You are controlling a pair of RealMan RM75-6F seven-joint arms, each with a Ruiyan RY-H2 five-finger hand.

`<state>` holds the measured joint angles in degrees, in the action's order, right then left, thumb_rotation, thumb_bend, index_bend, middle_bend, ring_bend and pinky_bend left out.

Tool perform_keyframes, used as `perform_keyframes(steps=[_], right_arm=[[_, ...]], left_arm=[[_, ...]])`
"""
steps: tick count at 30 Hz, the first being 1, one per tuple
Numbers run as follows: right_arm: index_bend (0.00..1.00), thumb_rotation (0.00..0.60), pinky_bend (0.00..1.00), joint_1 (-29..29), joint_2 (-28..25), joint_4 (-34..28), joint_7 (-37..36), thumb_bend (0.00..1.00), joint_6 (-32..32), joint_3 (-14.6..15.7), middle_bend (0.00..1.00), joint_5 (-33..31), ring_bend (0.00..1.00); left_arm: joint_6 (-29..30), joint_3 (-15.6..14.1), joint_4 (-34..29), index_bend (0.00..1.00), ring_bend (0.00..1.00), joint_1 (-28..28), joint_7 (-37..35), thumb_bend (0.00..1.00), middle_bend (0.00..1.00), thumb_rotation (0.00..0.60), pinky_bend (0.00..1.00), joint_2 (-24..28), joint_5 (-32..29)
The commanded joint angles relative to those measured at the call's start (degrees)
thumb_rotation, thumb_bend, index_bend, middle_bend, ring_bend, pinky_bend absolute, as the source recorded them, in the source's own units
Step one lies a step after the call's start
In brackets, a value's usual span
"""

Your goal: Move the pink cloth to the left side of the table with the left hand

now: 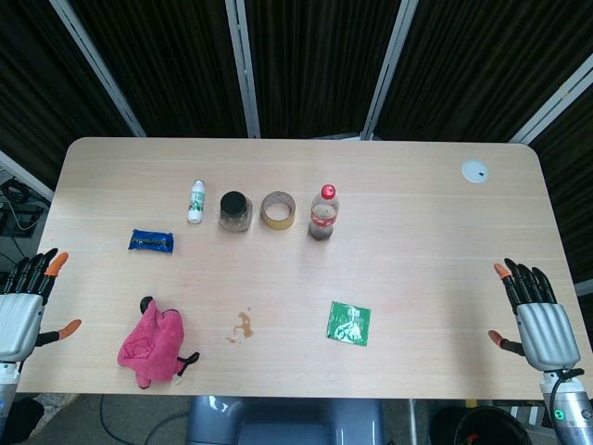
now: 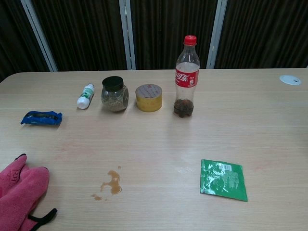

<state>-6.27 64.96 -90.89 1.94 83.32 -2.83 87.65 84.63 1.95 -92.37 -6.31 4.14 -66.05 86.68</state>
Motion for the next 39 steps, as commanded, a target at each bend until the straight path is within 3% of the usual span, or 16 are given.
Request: perform_keyframes(steps=[1,12,20,30,39], right_arm=[[0.01,0.6,0.0,-0.01,-0.03,0.03,-0.1,0.0,-0.07,0.08,0.0,0.1,0.0],[0.01,0.6,0.0,0.21,-0.2,-0.31,0.0,0.0,0.16,0.14,0.0,0.03,0.0],[0.01,0.6,0.0,0.14,-0.2,-0.44,0.08,0.0,-0.15,0.04,0.0,-0.36,0.0],[0.01,0.6,0.0,-0.02,-0.31,-0.36,-0.23,0.0,-0.48,0.09,0.0,-0.29,0.0],[0.01,0.6,0.0,0.17,-0.32,-0.77,0.15,0.0,-0.3,0.06,0.0,-0.53,0.0]], left_arm=[[0.15,0.02,-0.09,0.0,0.0,0.06,0.11,0.0,0.0,0.6,0.0,-0.02,0.03],[0.54,-0.35,-0.14,0.0,0.0,0.17,-0.54,0.0,0.0,0.6,0.0,0.16,0.99],[-1.75,-2.18,-1.23,0.0,0.0,-0.18,-0.15,0.0,0.0,0.6,0.01,1.85,2.09],[-14.72,-6.3,-7.26,0.0,0.0,-3.3,4.94,0.0,0.0,0.6,0.02,6.8,-1.56],[-20.96,-8.39,-9.69,0.02,0.0,-5.84,12.96,0.0,0.0,0.6,0.02,6.18,-1.78]])
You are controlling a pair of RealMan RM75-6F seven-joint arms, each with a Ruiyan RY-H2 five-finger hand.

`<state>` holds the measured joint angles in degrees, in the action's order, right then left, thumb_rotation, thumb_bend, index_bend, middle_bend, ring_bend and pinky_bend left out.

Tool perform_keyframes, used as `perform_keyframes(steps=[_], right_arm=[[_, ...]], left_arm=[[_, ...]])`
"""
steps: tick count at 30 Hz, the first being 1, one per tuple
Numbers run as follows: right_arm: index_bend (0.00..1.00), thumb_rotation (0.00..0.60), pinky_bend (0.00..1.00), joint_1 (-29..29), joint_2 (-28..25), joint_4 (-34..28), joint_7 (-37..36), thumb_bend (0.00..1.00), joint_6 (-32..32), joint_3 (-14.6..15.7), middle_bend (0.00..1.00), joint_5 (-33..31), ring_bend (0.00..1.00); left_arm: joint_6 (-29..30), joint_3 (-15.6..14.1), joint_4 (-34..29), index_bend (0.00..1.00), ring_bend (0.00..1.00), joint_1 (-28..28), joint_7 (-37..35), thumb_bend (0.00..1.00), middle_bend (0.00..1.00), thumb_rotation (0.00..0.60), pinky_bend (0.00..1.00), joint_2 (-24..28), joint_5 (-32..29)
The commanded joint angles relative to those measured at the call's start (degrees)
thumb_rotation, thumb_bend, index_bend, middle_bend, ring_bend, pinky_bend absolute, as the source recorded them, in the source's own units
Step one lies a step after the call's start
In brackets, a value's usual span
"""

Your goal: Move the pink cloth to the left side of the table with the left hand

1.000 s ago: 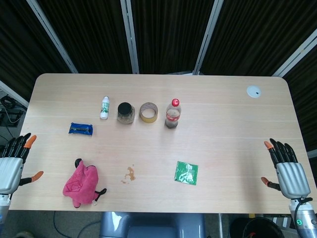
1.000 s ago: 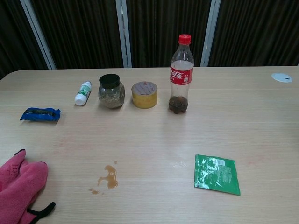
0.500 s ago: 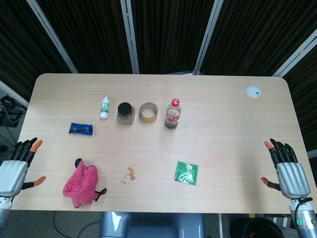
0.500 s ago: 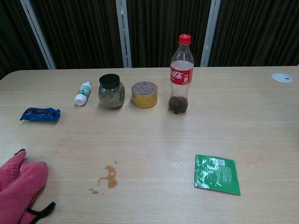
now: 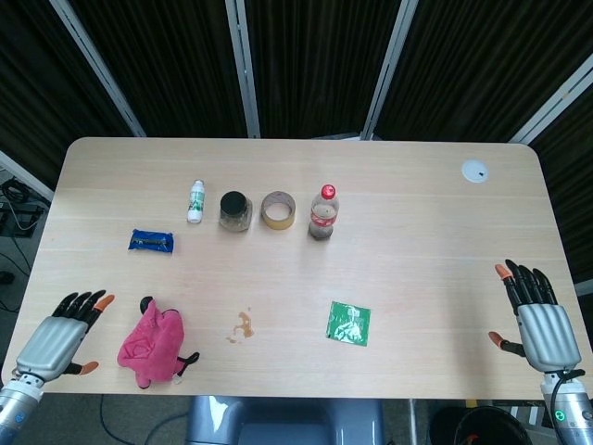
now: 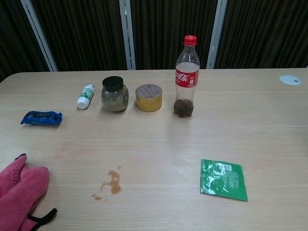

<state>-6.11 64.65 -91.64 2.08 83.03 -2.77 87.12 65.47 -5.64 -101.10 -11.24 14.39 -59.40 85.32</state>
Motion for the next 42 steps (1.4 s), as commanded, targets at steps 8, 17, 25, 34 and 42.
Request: perform_keyframes(steps=[8,17,25,34,42], right_arm=[[0.01,0.6,0.0,0.03,-0.03,-0.08,0.0,0.0,0.01,-0.06,0.0,-0.11,0.0],[0.01,0.6,0.0,-0.04,0.05,-0.13,-0.08,0.0,-0.2,-0.18,0.0,-0.4,0.0],[0.01,0.6,0.0,-0.15,0.07,-0.13,-0.28,0.0,-0.45,-0.22,0.0,-0.52,0.0],[0.01,0.6,0.0,-0.23,-0.02,-0.08,-0.81,0.0,-0.56,-0.16,0.0,-0.32,0.0],[0.01,0.6,0.0,-0.34,-0.05,-0.09,-1.16,0.0,-0.89,-0.23,0.0,-0.62,0.0]], left_arm=[[-5.82,-0.51,-2.57,0.02,0.0,-3.29,10.48,0.0,0.0,0.6,0.0,-2.66,-3.59],[-9.1,0.39,-2.62,0.03,0.0,-6.22,20.18,0.0,0.0,0.6,0.0,-7.23,-8.66],[-12.06,0.85,-2.13,0.01,0.0,-9.49,28.37,0.0,0.0,0.6,0.0,-11.25,-15.3],[-12.88,1.3,-1.13,0.02,0.0,-12.94,34.74,0.0,0.0,0.6,0.0,-15.65,-23.81],[-11.86,1.92,-0.69,0.05,0.0,-15.36,36.98,0.0,0.0,0.6,0.05,-18.67,-28.43]])
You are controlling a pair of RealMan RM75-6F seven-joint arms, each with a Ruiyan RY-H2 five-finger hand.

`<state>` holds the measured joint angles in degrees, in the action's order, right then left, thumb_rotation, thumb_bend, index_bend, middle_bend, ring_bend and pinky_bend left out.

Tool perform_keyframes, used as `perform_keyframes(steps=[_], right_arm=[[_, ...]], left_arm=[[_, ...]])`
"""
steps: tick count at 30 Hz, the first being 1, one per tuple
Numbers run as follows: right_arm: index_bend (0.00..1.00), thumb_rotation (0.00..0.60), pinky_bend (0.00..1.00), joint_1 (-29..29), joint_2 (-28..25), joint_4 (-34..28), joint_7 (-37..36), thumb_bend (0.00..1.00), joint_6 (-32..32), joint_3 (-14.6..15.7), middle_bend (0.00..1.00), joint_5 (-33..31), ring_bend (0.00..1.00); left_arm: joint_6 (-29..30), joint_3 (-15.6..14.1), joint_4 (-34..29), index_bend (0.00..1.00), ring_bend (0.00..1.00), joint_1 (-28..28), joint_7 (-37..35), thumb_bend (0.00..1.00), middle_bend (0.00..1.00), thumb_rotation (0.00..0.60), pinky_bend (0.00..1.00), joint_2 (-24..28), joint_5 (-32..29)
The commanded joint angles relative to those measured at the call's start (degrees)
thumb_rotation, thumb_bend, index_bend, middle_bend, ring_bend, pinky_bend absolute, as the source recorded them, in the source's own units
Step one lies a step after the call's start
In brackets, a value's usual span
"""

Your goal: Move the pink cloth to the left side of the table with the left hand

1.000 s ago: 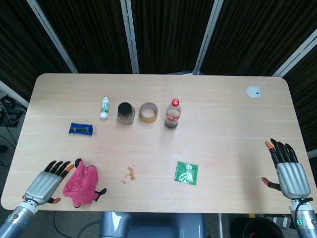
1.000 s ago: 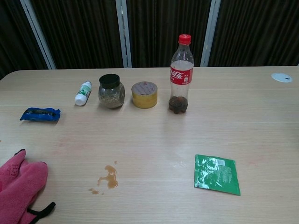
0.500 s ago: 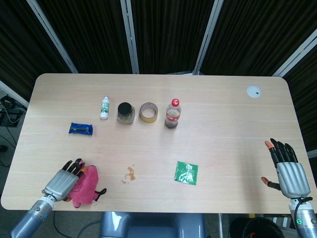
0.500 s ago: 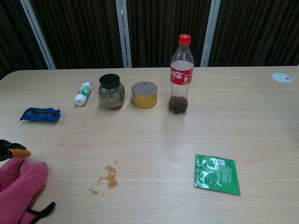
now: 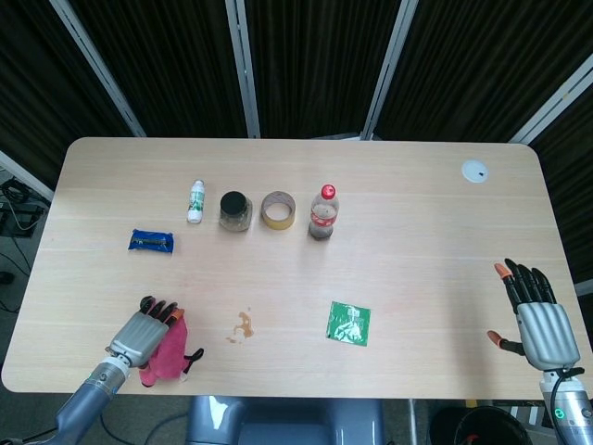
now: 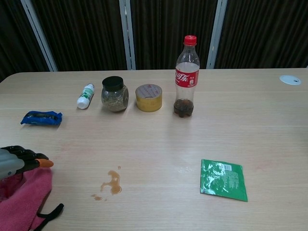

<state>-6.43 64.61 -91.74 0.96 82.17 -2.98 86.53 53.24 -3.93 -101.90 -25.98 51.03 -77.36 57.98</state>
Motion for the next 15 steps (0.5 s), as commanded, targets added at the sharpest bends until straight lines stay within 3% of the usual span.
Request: perform_keyframes(steps=[1,4,6,9,12,15], right_arm=[[0.01,0.6,0.0,-0.03,-0.01,0.02,-0.1,0.0,-0.04,-0.03,0.0,-0.04,0.0],[0.01,0.6,0.0,-0.08,-0.03,0.04,-0.26,0.0,-0.16,-0.02,0.0,-0.06,0.0],[0.01,0.6,0.0,-0.17,-0.09,0.01,-0.29,0.0,-0.2,-0.1,0.0,-0.04,0.0],[0.01,0.6,0.0,-0.12,-0.04,0.09,-0.29,0.0,-0.17,-0.01,0.0,0.0,0.0],[0.01,0.6,0.0,-0.13,-0.01,0.17,-0.36,0.0,-0.18,-0.02,0.0,-0.02,0.0],[0.01,0.6,0.0,-0.12,0.01,0.23,-0.4,0.0,-0.16,-0.01,0.0,-0.02,0.0]], left_arm=[[0.59,0.13,0.13,0.08,0.0,-0.82,0.52,0.0,0.0,0.6,0.09,-0.97,-1.61],[1.58,-0.48,0.48,0.23,0.09,-1.28,1.35,0.0,0.09,0.6,0.22,-1.65,-2.37],[2.37,-0.73,0.7,0.43,0.25,-1.35,1.26,0.05,0.29,0.6,0.36,-2.13,-2.43],[4.08,-0.66,1.17,0.63,0.4,-0.94,-0.7,0.21,0.47,0.6,0.47,-2.94,-0.69],[6.27,-0.16,1.83,0.73,0.48,-0.08,-4.9,0.33,0.56,0.6,0.53,-3.6,3.42],[8.31,0.82,2.42,0.77,0.5,0.48,-9.39,0.39,0.59,0.6,0.55,-3.8,7.21]])
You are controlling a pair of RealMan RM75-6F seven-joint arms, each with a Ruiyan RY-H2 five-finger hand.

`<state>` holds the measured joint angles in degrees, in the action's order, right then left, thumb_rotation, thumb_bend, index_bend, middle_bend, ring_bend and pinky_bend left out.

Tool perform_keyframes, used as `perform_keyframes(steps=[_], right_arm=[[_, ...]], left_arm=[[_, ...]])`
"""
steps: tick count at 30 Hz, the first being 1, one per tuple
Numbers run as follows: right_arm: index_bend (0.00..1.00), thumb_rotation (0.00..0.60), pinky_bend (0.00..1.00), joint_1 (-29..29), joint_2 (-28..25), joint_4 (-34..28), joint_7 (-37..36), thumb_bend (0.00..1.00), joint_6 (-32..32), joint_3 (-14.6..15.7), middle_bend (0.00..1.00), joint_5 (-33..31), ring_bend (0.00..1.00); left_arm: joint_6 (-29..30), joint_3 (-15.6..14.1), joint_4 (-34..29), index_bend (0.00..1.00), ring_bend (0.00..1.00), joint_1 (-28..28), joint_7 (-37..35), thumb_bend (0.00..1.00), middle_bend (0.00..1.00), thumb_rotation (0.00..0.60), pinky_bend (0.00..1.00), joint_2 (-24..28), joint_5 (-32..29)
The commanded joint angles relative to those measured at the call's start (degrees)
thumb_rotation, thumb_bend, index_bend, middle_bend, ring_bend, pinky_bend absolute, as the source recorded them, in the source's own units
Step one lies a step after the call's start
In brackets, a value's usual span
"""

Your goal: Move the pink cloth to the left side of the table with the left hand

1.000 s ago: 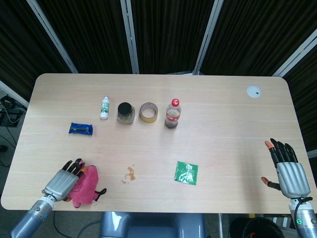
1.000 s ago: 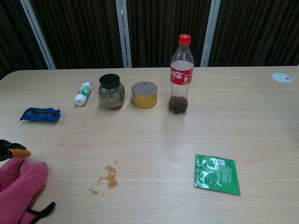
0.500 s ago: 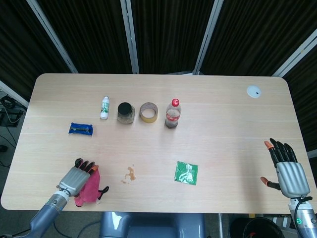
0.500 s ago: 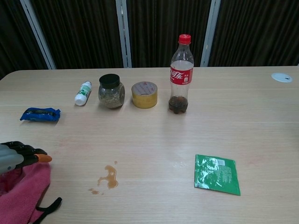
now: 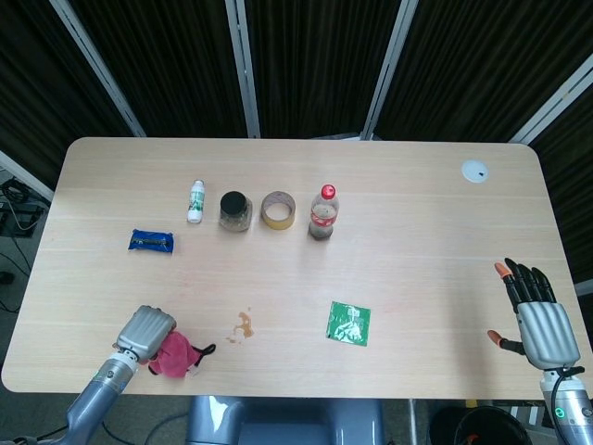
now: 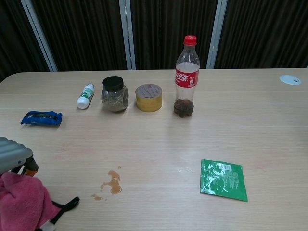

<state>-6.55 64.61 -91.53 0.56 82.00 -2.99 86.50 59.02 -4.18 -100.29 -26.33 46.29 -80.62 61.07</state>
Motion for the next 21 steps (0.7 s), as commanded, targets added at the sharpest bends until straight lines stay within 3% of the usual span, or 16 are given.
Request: perform_keyframes(steps=[1,13,17,21], right_arm=[[0.01,0.6,0.0,0.0,0.03,0.04,-0.01,0.0,0.01,0.01,0.0,0.01,0.0],[0.01,0.6,0.0,-0.16,-0.07,-0.26,0.03,0.0,-0.21,-0.13,0.0,-0.21,0.0],[0.01,0.6,0.0,-0.14,-0.04,-0.24,-0.33,0.0,-0.41,-0.13,0.0,-0.5,0.0],[0.01,0.6,0.0,-0.21,-0.02,-0.14,-0.75,0.0,-0.54,-0.13,0.0,-0.51,0.0]], left_arm=[[3.02,1.47,0.97,0.77,0.51,0.86,-5.97,0.41,0.6,0.6,0.55,-0.5,5.14],[5.87,7.9,1.15,0.79,0.52,-2.0,-12.19,0.45,0.61,0.6,0.56,-2.29,9.95],[4.24,10.29,2.77,0.79,0.52,-5.12,-11.33,0.45,0.61,0.6,0.56,-8.67,9.05],[3.82,10.41,4.93,0.79,0.52,-6.45,-8.86,0.45,0.6,0.6,0.56,-13.3,7.36]])
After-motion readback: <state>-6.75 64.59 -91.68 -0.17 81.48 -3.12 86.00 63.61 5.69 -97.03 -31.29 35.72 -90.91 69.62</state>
